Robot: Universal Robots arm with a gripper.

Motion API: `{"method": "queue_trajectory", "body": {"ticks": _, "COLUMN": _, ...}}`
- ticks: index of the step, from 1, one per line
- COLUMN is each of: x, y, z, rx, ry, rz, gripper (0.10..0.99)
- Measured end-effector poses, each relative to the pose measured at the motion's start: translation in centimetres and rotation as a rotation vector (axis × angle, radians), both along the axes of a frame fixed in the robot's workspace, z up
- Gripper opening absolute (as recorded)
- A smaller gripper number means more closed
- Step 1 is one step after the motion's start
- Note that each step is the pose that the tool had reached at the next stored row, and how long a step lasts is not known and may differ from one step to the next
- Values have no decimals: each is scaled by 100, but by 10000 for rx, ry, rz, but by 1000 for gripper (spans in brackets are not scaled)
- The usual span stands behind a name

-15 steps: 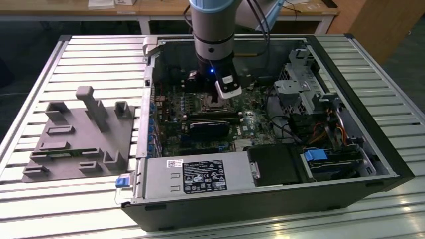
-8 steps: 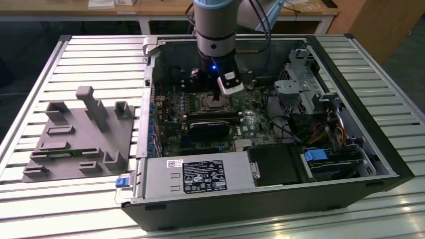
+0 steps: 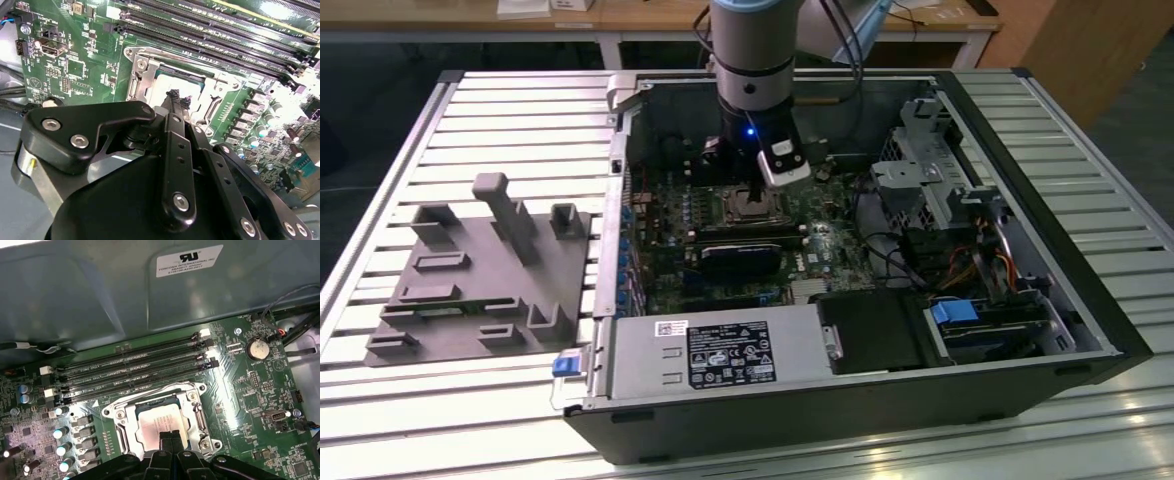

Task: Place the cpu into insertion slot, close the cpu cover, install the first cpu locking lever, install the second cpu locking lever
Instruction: 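Install the second cpu locking lever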

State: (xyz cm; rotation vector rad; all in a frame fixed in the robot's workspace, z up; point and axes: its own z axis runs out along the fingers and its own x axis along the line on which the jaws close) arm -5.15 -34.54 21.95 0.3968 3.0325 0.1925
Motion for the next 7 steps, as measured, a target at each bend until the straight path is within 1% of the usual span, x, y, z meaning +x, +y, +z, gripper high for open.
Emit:
{"method": "queue_trajectory", "body": {"ticks": 1, "x": 0, "y": 2, "z": 0, "rx": -16, "ry": 0, "rz": 0, "gripper": 102}}
{"method": "queue_trajectory", "body": {"ticks": 7, "x": 0, "y": 2, "z": 0, "rx": -20, "ry": 0, "rz": 0, "gripper": 102}}
